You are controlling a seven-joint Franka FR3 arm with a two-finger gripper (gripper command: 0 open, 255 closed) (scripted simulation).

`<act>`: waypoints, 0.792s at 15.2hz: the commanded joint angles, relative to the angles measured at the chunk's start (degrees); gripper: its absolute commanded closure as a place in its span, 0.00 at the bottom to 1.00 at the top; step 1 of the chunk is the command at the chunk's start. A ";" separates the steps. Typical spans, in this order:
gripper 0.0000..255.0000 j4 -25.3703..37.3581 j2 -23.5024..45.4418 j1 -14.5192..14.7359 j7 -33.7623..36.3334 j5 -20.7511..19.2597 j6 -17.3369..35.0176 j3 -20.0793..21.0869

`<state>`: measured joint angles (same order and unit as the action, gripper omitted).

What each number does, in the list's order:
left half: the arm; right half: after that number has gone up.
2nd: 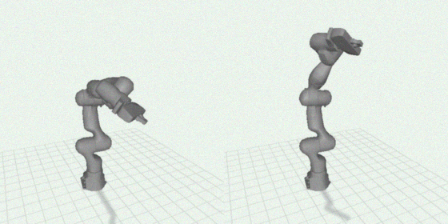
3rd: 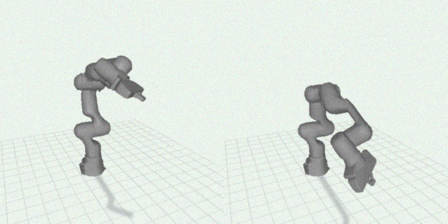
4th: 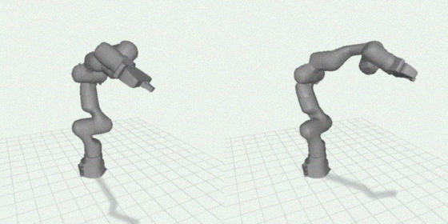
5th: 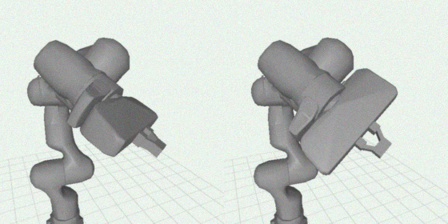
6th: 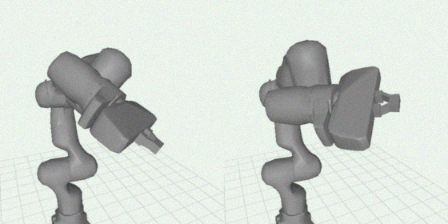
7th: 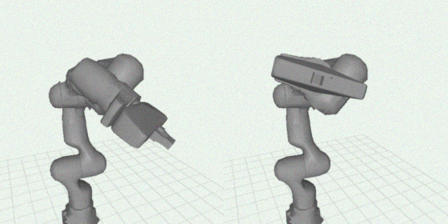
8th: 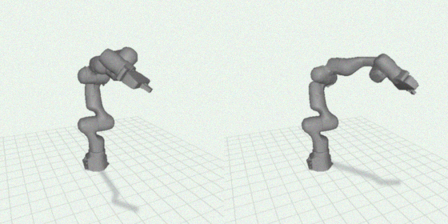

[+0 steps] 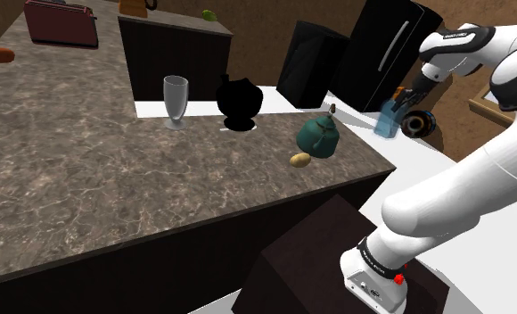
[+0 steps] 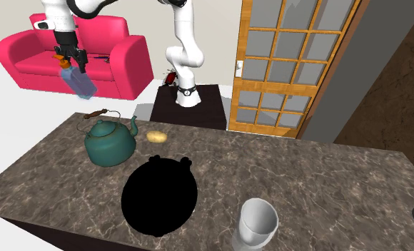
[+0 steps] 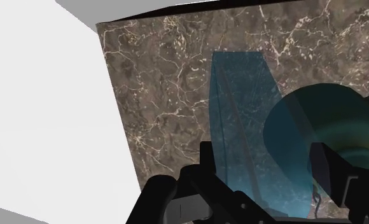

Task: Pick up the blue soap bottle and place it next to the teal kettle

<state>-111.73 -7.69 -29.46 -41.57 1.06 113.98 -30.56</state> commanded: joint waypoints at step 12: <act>1.00 -8.17 1.94 -0.05 -1.48 1.36 9.85 -0.57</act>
<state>-119.33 -6.11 -29.50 -42.79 2.15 122.90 -31.02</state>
